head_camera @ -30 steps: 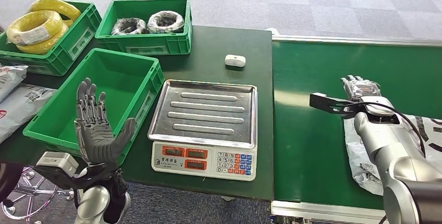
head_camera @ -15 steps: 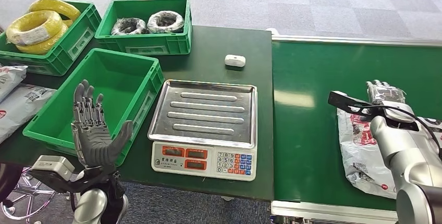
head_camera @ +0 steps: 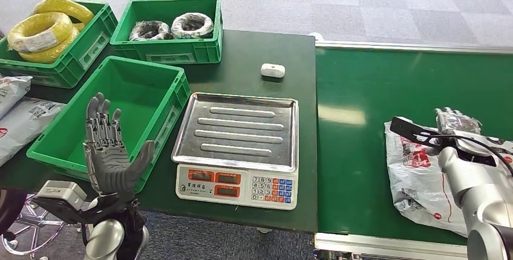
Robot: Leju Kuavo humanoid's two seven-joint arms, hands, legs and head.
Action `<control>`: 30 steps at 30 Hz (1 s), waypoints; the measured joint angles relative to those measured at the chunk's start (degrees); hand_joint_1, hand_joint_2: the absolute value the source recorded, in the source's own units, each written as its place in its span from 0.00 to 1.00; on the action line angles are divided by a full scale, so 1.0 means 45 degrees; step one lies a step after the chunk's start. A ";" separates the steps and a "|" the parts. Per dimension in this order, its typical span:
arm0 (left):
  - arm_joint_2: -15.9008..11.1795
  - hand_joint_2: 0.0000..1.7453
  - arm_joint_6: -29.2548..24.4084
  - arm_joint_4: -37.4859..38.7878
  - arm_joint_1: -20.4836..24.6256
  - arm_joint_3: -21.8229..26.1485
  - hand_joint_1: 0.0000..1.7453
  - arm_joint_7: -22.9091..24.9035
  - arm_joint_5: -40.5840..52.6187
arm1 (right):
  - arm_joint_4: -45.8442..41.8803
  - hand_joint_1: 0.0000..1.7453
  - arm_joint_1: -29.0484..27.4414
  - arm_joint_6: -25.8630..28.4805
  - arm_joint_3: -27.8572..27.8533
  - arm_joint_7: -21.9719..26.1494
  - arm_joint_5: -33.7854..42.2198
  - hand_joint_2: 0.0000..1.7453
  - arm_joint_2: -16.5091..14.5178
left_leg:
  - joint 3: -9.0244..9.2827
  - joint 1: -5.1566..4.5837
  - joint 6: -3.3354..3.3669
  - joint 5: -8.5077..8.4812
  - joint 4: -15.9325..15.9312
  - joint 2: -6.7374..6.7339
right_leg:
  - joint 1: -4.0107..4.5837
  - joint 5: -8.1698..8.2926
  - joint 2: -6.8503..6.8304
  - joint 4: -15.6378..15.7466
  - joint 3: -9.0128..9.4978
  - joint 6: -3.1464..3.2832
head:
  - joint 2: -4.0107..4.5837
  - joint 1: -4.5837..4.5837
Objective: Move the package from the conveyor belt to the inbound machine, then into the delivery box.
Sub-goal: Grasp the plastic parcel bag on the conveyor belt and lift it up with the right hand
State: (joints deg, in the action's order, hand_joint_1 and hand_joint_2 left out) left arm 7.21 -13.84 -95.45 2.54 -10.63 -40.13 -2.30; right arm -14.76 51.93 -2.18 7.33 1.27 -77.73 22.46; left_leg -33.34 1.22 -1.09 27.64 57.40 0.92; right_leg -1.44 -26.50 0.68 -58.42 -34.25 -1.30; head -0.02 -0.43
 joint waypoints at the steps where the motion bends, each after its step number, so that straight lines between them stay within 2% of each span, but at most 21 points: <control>1: 0.0000 1.00 0.0009 0.0000 0.0000 0.0001 0.00 0.0000 0.0005 | 0.0001 0.00 -0.0023 -0.0053 -0.0022 0.0001 0.0045 1.00 0.0002 | 0.0000 0.0000 0.0000 0.0000 0.0000 0.0000 | 0.0000 0.0000 0.0000 0.0000 0.0000 0.0000 | 0.0000 -0.0001; 6: 0.0015 1.00 0.0087 0.0004 -0.0001 0.0003 0.00 0.0000 0.0088 | 0.0024 0.00 -0.0459 -0.0819 -0.0261 0.0373 0.0553 1.00 -0.0027 | -0.0003 0.0000 0.0000 0.0001 -0.0002 0.0003 | 0.0000 -0.0001 -0.0002 0.0000 0.0002 0.0000 | 0.0000 0.0000; 14: 0.0106 1.00 -0.0007 0.0033 0.0068 0.0018 0.00 0.0000 0.0216 | 0.0028 0.00 -0.1517 -0.2915 -0.1025 0.2336 0.1681 1.00 -0.0558 | -0.0004 0.0001 -0.0001 0.0001 -0.0005 -0.0001 | 0.0001 -0.0001 -0.0001 -0.0001 0.0001 0.0000 | 0.0000 0.0000; 22: 0.0151 1.00 -0.0103 0.0062 0.0103 0.0103 0.00 0.0000 0.0263 | 0.0022 0.00 -0.1399 -0.4001 -0.1090 0.1441 0.1352 1.00 -0.1058 | 0.0001 0.0001 0.0000 0.0000 -0.0003 -0.0001 | 0.0001 -0.0001 -0.0001 0.0000 0.0006 0.0000 | 0.0000 0.0001; 26: 0.0151 1.00 -0.0124 0.0092 0.0108 0.0140 0.00 0.0000 0.0265 | 0.0022 0.01 -0.1328 -0.4313 -0.1090 0.1615 0.1448 1.00 -0.1114 | 0.0002 0.0001 0.0000 0.0000 -0.0002 0.0000 | 0.0001 0.0000 -0.0001 -0.0001 0.0007 0.0000 | 0.0000 0.0002; 30: 0.0151 1.00 -0.0142 0.0115 0.0105 0.0148 0.00 0.0000 0.0268 | 0.0022 1.00 -0.1331 -0.4367 -0.1090 0.1873 0.1495 1.00 -0.1154 | 0.0004 0.0001 0.0000 0.0000 -0.0003 -0.0003 | 0.0001 0.0000 0.0000 -0.0001 0.0006 0.0000 | 0.0000 0.0001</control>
State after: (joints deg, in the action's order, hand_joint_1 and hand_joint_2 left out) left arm 7.89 -14.47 -94.93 3.01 -9.97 -40.13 -1.09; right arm -14.67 45.94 -21.83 2.43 9.69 -71.01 17.27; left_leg -33.32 1.22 -1.09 27.64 57.39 0.90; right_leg -1.43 -26.50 0.68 -58.42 -34.22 -1.30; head -0.02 -0.42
